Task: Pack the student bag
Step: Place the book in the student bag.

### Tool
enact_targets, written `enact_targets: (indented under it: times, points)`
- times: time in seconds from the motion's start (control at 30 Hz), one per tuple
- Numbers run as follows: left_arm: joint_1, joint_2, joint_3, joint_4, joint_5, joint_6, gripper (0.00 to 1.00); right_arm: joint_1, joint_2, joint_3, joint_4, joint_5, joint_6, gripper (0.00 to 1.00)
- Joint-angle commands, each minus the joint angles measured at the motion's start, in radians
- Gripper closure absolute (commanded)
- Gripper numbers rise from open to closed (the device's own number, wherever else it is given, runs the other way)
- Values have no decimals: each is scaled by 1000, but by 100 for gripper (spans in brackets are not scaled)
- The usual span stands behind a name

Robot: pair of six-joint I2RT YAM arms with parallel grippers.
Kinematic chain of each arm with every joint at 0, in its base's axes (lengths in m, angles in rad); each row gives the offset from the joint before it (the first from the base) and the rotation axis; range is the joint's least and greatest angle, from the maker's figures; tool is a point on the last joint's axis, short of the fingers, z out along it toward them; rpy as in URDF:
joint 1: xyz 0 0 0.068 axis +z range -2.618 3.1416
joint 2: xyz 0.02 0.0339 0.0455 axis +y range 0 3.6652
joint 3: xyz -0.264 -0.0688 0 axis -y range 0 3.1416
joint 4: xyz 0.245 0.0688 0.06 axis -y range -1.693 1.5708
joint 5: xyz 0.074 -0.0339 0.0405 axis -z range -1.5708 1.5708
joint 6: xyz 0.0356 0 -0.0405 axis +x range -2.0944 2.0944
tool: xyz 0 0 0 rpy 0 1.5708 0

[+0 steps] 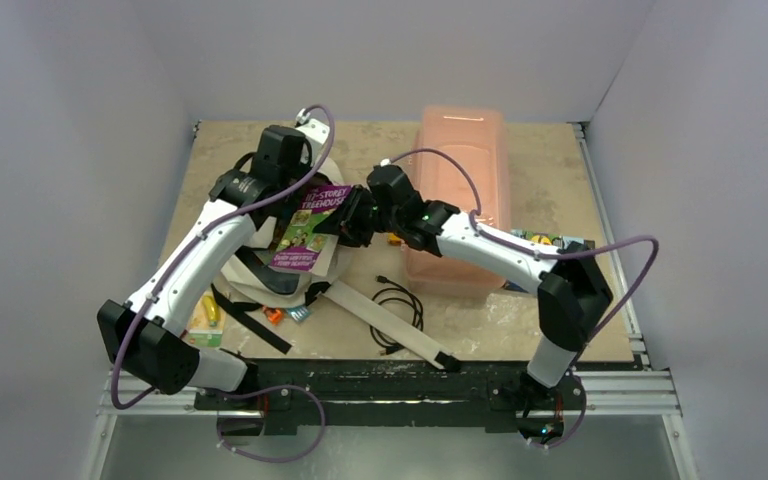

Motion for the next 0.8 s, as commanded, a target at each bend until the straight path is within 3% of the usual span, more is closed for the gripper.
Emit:
enact_targets:
  times: [0.0, 0.17, 0.4, 0.77]
  points:
    - [25, -23, 73, 16, 122, -10, 100, 1, 74, 107, 125, -1, 133, 100]
    - [89, -9, 124, -32, 213, -62, 100, -1, 219, 218, 115, 67, 169, 100]
    - [115, -37, 122, -62, 447, -58, 100, -1, 389, 364, 187, 255, 176, 100]
    - [215, -43, 103, -22, 553, -163, 100, 28, 636, 561, 323, 426, 66, 99]
